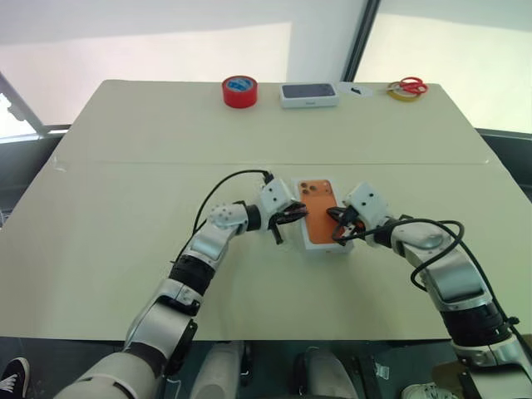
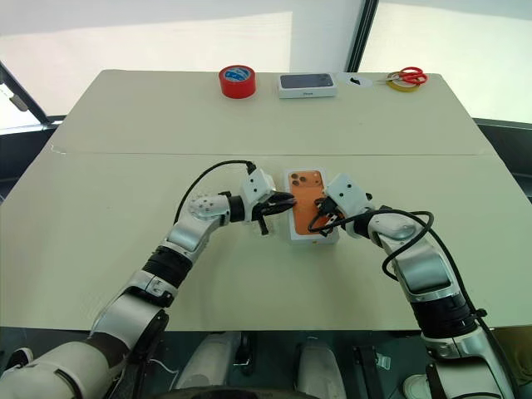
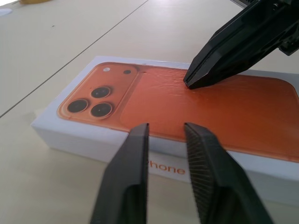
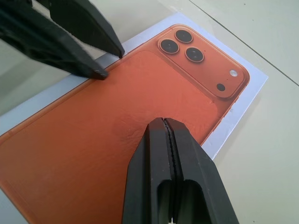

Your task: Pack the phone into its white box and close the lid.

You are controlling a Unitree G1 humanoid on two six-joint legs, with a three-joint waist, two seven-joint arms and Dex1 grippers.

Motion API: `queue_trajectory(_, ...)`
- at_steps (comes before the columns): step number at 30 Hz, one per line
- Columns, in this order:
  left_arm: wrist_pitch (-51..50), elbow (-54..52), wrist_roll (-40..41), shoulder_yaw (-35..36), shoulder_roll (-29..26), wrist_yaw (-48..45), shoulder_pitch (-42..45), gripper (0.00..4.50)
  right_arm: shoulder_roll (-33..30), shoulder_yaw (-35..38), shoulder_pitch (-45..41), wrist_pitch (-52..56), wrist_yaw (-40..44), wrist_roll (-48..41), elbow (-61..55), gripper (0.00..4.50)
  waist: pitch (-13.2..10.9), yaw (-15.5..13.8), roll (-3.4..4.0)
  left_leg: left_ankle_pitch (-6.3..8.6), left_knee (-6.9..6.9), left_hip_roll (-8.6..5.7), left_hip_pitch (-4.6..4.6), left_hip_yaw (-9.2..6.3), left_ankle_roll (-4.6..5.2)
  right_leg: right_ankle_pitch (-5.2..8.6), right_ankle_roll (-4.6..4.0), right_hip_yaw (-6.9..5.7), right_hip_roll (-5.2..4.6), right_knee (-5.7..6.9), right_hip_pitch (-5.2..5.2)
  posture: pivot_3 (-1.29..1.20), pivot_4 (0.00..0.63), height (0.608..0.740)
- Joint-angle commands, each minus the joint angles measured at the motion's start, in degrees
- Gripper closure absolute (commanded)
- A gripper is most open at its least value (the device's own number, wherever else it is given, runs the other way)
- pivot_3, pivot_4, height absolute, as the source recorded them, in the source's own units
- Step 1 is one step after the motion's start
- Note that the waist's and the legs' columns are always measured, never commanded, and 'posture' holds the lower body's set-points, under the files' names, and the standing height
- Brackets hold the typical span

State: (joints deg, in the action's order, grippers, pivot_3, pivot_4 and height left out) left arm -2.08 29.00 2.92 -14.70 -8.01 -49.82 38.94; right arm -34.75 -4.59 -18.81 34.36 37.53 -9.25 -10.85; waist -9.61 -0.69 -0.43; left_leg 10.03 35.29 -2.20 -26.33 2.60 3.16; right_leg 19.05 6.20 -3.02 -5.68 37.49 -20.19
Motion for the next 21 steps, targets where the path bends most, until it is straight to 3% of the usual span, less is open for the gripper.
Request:
queue_trajectory(1,-2.68,-4.15,3.48,1.82,-0.67,-1.85,-2.26,1.71,0.99,2.12,-0.01,1.29,1.70,-3.67,-1.26,3.13,-0.01,-0.04,0.00,0.00,0.00,0.00,-0.01,0.00,0.00,0.00,0.00,0.00,-0.01,0.00,0.00,0.00,0.150,0.735)
queue_trajectory(5,-4.84,-11.29,6.26,6.03,-4.57,-1.59,-4.18,0.00,0.65,6.36,-0.79,-0.06,3.54,-7.26,-1.30,1.08,-0.05,0.05,0.02,-0.01,0.00,0.00,-0.11,0.00,-0.01,0.00,0.00,0.01,-0.02,0.01,-0.05,0.00,0.150,0.735)
queue_trajectory(7,-8.49,-15.48,8.89,8.43,-7.81,-2.61,-5.63,0.00,-0.66,8.46,0.02,-0.96,6.39,-9.83,-2.33,0.06,-0.05,0.12,0.02,-0.05,-0.01,0.00,-0.15,0.00,-0.07,0.00,0.00,0.01,-0.01,0.03,-0.04,0.00,0.150,0.735)
queue_trajectory(11,-22.57,-22.03,18.21,18.21,-17.22,-3.66,-9.44,0.00,-3.86,16.22,5.23,-1.85,15.36,-19.69,-6.74,0.06,-0.06,0.23,0.03,-0.03,-0.07,0.02,-0.11,-0.01,-0.04,0.00,0.00,0.01,0.00,0.01,0.00,0.00,0.150,0.735)
queue_trajectory(21,-24.21,-28.07,23.12,30.98,-30.95,-4.91,-22.33,0.00,-14.32,23.67,16.72,-14.51,23.83,-16.10,-0.06,0.06,-0.07,-0.04,0.05,0.12,-0.09,0.03,-0.03,-0.02,-0.08,0.01,-0.03,0.02,-0.06,-0.12,-0.06,0.00,0.150,0.735)
